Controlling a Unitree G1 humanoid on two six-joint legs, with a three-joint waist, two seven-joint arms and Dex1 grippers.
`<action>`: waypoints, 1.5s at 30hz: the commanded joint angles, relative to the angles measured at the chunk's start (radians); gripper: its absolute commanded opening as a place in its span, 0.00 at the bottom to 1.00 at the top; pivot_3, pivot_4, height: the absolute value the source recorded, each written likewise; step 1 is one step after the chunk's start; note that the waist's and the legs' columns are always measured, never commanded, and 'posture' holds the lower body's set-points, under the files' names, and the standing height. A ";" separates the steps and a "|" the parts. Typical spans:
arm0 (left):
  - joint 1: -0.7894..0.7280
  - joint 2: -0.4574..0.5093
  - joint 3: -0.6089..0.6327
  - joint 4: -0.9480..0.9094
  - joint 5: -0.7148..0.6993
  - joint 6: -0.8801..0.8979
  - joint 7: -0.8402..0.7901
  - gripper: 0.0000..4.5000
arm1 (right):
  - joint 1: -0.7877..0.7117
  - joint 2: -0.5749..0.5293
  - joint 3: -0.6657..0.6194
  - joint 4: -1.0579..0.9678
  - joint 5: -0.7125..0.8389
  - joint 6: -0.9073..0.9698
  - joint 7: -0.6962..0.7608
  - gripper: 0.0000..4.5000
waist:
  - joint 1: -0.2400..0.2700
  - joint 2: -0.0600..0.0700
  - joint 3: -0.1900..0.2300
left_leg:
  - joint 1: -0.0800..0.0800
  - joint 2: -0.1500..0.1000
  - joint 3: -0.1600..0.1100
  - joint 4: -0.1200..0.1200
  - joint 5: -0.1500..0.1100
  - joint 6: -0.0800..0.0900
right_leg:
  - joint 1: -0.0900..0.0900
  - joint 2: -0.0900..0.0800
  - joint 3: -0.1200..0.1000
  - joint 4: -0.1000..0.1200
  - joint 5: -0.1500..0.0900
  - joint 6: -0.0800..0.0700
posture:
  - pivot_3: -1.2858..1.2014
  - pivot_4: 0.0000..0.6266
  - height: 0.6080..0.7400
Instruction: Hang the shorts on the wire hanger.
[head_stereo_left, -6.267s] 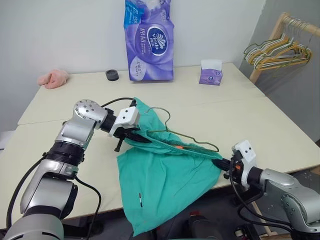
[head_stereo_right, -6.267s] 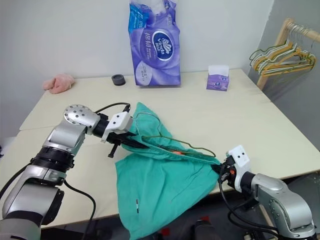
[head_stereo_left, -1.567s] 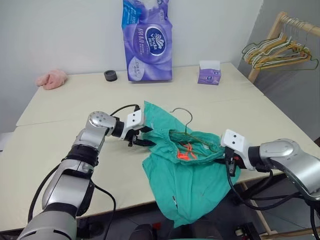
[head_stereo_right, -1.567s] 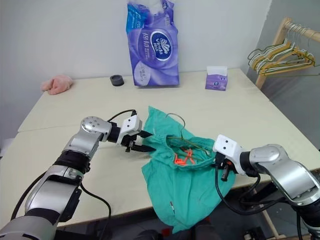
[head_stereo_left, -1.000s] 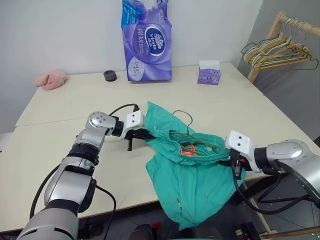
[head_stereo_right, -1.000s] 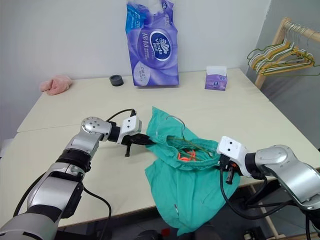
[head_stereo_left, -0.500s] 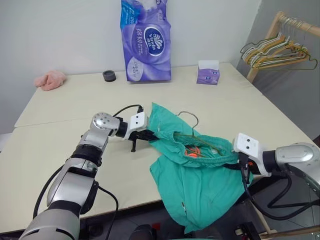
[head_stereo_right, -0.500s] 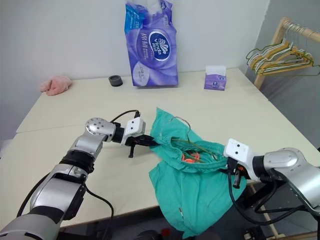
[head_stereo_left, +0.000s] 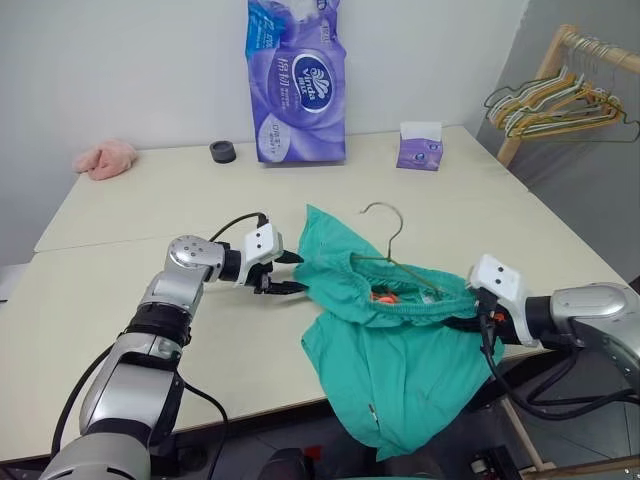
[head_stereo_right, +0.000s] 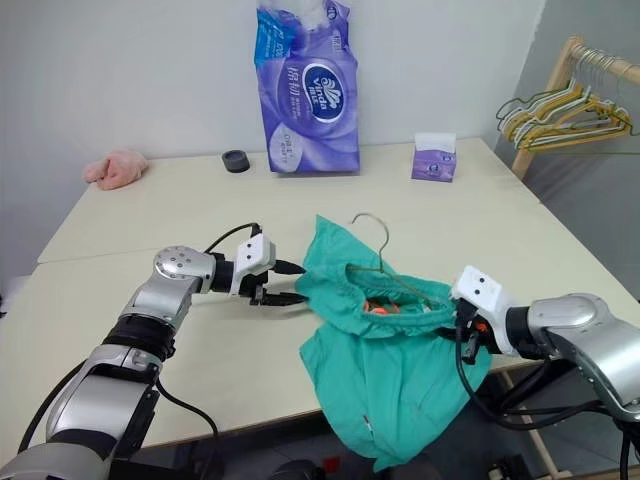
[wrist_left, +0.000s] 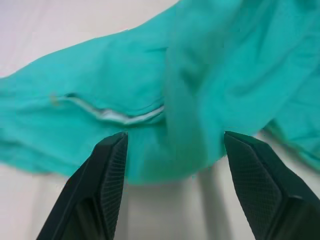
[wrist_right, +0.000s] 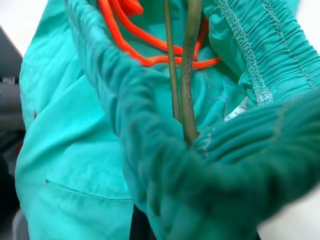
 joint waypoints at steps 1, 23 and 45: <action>-0.054 -0.014 0.077 -0.028 -0.068 0.049 0.030 0.68 | 0.019 0.010 -0.111 -0.024 0.078 0.119 -0.038 0.00 | 0.003 0.000 0.000 | 0.000 0.000 0.000 0.000 0.000 0.000 | 0.000 0.000 0.000 0.000 0.000 0.000 | 0.43 0.05 1.00; 0.016 -0.155 -0.047 -0.799 -0.269 0.566 0.182 0.68 | 0.266 0.238 -0.941 -0.173 0.240 0.564 -0.467 0.00 | -0.021 0.010 -0.004 | 0.002 -0.001 0.003 -0.001 -0.001 0.002 | 0.004 0.005 0.003 -0.001 -0.003 0.005 | 0.38 0.13 1.00; -0.093 -0.433 -0.223 -0.755 -0.144 0.356 0.254 0.68 | -0.251 -0.314 -0.792 0.869 -0.099 0.391 -0.645 0.00 | -0.136 0.035 0.041 | 0.005 -0.001 0.041 -0.002 -0.014 0.024 | 0.005 0.008 0.039 -0.016 -0.004 0.027 | 0.37 0.27 1.00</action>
